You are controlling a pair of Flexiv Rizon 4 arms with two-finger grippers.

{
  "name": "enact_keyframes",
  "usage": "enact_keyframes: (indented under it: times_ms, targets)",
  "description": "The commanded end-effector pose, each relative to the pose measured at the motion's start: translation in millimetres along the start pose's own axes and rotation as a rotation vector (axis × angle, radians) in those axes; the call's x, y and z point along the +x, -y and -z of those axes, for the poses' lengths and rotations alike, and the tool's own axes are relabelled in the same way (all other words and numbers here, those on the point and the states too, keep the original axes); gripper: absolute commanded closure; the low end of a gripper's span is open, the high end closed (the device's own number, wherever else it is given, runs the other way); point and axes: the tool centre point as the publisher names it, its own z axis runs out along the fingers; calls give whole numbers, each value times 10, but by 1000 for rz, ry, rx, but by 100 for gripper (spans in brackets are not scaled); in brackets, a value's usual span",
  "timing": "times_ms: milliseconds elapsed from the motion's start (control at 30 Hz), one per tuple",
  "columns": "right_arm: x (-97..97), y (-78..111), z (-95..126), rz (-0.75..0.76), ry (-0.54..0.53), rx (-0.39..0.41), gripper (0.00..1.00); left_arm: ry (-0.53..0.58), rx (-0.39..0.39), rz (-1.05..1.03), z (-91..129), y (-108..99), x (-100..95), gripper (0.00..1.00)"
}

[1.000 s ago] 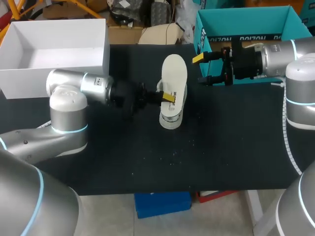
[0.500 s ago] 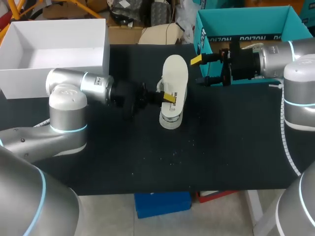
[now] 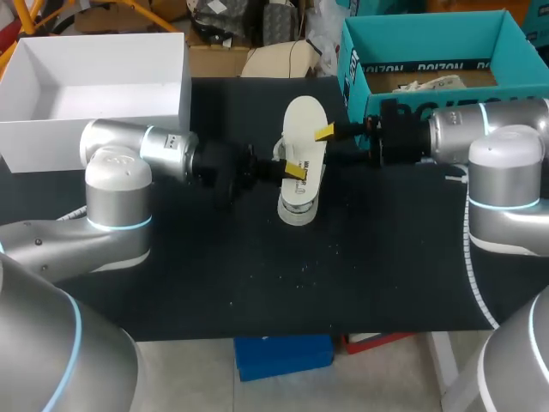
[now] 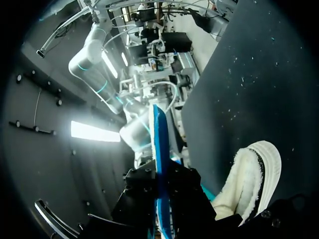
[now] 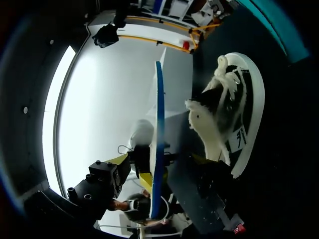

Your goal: Take the shoe out of the shoebox, open the shoe tongue, remove and reinsert the insole, then place the shoe into the shoebox

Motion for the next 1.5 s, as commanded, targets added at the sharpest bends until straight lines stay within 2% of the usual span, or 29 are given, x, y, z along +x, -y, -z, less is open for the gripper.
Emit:
enact_keyframes:
  times_ms: [33,100,300,400,467,500,533,600,767,800,833,1033,1100,1267,1400,1500]
  targets:
    - [-7,-41,-94,3,5,-11,48,-3,-4,-3,-10,10,2,100]
    - [-1,-76,-97,4,12,-13,52,-3,-4,-3,-10,10,2,100]
    - [21,-117,-119,5,26,-9,55,-3,-4,-3,-10,10,2,100]
    - [34,-131,-148,5,29,-7,62,-3,-4,-3,-10,10,2,100]
    - [36,-138,-174,6,34,3,71,-3,-4,-3,-10,10,2,100]
    - [36,-140,-185,6,34,6,88,-3,-4,-3,-10,10,2,100]
    - [27,-149,-199,4,33,18,100,-3,-4,-3,-10,10,2,100]
    - [16,-161,-222,0,30,42,100,-3,-4,-3,-10,10,2,100]
    - [16,-161,-222,0,30,42,100,-3,-4,-3,-10,10,2,100]
    - [16,-161,-222,0,30,42,100,-20,-17,8,-6,15,-3,33]
    - [16,-161,-222,0,30,42,100,-46,-23,10,11,30,-22,0]
    - [16,-161,-222,0,30,42,100,-314,-128,54,197,191,-155,0]
    - [16,-161,-222,0,30,42,100,-481,-175,94,298,269,-209,0]
    - [16,-161,-222,0,30,42,100,-774,-291,163,473,342,-374,0]
    - [16,-161,-222,0,30,42,100,-982,-362,183,501,315,-514,0]
    - [16,-161,-222,0,30,42,100,-1082,-390,173,435,270,-618,0]
